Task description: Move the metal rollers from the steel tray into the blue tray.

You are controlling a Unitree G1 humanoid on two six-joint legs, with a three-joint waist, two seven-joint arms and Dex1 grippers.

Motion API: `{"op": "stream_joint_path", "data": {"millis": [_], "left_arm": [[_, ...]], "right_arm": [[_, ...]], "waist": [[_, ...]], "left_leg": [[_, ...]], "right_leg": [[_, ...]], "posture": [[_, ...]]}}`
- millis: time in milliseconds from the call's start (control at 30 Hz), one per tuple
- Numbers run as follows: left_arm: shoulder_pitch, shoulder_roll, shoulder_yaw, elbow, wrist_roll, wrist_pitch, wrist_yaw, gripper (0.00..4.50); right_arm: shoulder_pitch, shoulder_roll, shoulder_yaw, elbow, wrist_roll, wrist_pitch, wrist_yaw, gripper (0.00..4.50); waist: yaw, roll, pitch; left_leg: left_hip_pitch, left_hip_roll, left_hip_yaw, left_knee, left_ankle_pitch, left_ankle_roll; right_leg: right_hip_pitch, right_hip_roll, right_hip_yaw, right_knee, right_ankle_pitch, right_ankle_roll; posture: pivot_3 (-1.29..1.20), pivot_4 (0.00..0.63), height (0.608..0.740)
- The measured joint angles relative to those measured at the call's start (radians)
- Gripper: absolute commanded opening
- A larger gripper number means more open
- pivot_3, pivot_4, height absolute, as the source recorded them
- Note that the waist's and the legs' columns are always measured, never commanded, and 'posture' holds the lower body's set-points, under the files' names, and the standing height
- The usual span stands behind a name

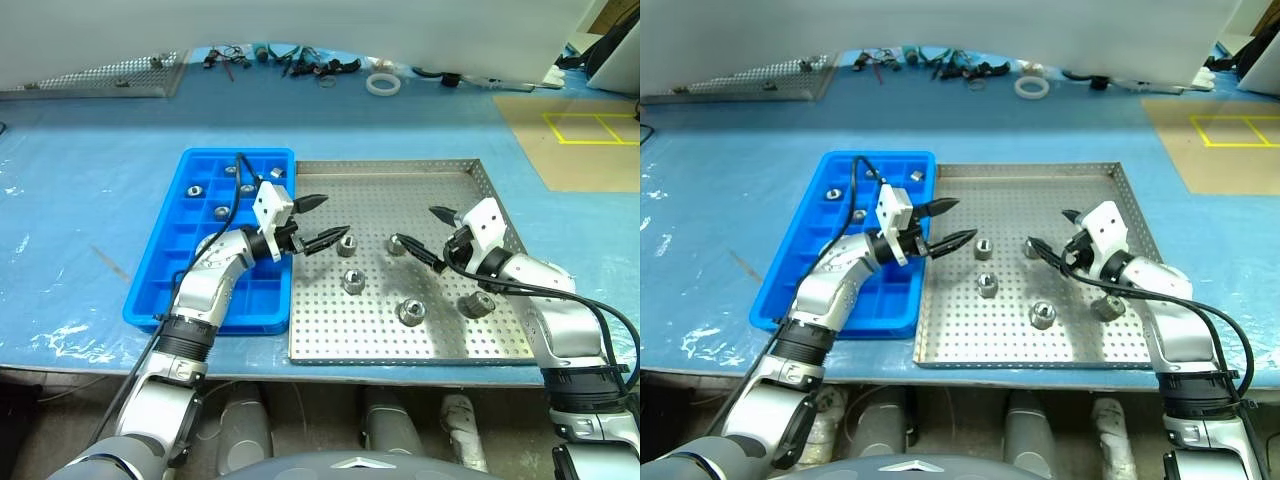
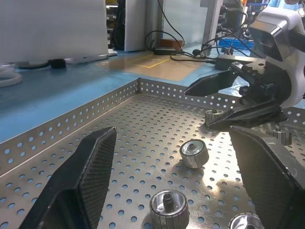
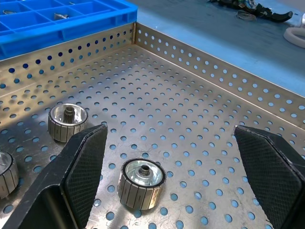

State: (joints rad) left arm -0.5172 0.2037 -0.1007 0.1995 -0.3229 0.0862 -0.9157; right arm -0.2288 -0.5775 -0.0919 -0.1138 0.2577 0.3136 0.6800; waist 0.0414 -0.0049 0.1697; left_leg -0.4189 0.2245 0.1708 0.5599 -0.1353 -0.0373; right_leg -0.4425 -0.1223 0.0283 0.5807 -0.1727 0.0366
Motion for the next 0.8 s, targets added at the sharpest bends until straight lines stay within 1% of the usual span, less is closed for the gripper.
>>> {"op": "stream_joint_path", "data": {"millis": [433,800], "left_arm": [[-0.019,-0.007,-0.009,0.062,0.020,-0.015,0.000,4.00],[-0.036,-0.011,-0.012,0.076,0.030,-0.025,-0.009,4.00]], "right_arm": [[0.010,0.003,0.000,-0.004,-0.005,0.006,-0.022,4.50],[0.014,0.003,0.000,-0.015,-0.011,0.018,-0.034,4.50]], "waist": [[0.000,0.000,0.000],[-0.001,0.000,0.000]], "left_leg": [[0.000,0.000,0.000,0.001,0.000,0.000],[0.000,0.000,0.000,0.001,0.000,0.000]], "right_leg": [[0.000,0.000,0.000,0.001,0.000,0.000],[0.000,0.000,0.000,0.002,0.000,0.000]], "posture": [[-0.16,0.150,0.740],[-0.17,0.150,0.740]]}}
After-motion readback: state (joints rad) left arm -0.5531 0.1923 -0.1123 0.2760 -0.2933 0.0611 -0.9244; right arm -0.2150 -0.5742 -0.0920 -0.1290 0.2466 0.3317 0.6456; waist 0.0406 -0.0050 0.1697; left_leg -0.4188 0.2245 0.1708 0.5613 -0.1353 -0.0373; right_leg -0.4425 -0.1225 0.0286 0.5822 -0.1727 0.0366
